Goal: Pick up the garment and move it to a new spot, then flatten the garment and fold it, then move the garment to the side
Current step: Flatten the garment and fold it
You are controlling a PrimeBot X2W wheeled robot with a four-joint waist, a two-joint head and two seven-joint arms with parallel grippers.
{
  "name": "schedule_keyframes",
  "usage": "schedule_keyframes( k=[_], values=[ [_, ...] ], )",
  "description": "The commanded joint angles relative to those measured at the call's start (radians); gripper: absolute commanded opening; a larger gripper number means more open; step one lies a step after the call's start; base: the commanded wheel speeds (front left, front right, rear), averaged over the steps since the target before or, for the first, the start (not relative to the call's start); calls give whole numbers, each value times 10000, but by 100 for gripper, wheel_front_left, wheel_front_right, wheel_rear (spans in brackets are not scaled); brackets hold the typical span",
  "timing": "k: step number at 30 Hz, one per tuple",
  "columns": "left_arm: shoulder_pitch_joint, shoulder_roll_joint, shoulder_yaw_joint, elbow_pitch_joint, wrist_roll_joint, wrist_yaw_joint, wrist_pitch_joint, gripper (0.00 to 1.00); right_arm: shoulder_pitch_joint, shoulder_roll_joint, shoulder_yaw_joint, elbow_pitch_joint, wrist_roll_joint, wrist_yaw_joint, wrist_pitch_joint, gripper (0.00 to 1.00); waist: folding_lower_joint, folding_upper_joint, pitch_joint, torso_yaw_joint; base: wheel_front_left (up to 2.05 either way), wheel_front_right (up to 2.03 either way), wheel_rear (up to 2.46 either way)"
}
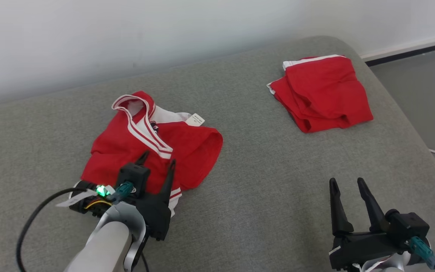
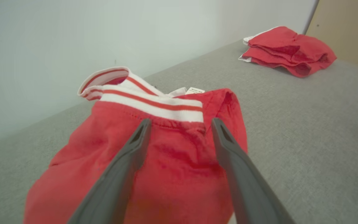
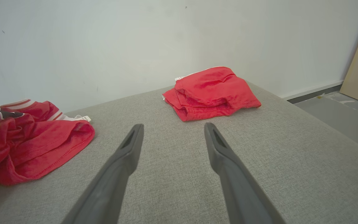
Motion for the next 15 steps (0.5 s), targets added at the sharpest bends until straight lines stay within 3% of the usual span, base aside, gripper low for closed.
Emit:
schedule_keyframes(
  k=[1, 4, 5, 6, 9, 15],
  values=[
    [-190, -31, -48, 362, 115, 108, -16, 100, -68, 1, 33, 55, 27, 8, -87, 100, -2, -1, 38, -165, 0, 0, 0],
    [-380, -184, -62, 1065, 65, 98, -128, 100, -132, 4, 66, 154, 20, 8, -110, 100, -2, -1, -14, -239, 0, 0, 0],
    [-442, -235, -13, 1246, 14, 118, -242, 15, -139, 4, 81, 185, 12, 8, -127, 100, -2, -1, -36, -260, 0, 0, 0],
    [-513, -215, 7, 1484, 84, 213, -352, 0, -143, 3, 90, 210, 3, 8, -142, 100, -2, -1, -56, -274, 0, 0, 0],
    [-663, -287, 68, 2041, 93, 344, -700, 0, -128, 3, 110, 262, -12, 8, -175, 100, -2, -1, -121, -295, 0, 0, 0],
    [-872, -550, 231, 2264, -144, 195, -1323, 0, 106, 4, 17, 276, -71, 8, -185, 100, -2, -1, -341, -52, 0, 0, 0]
  ],
)
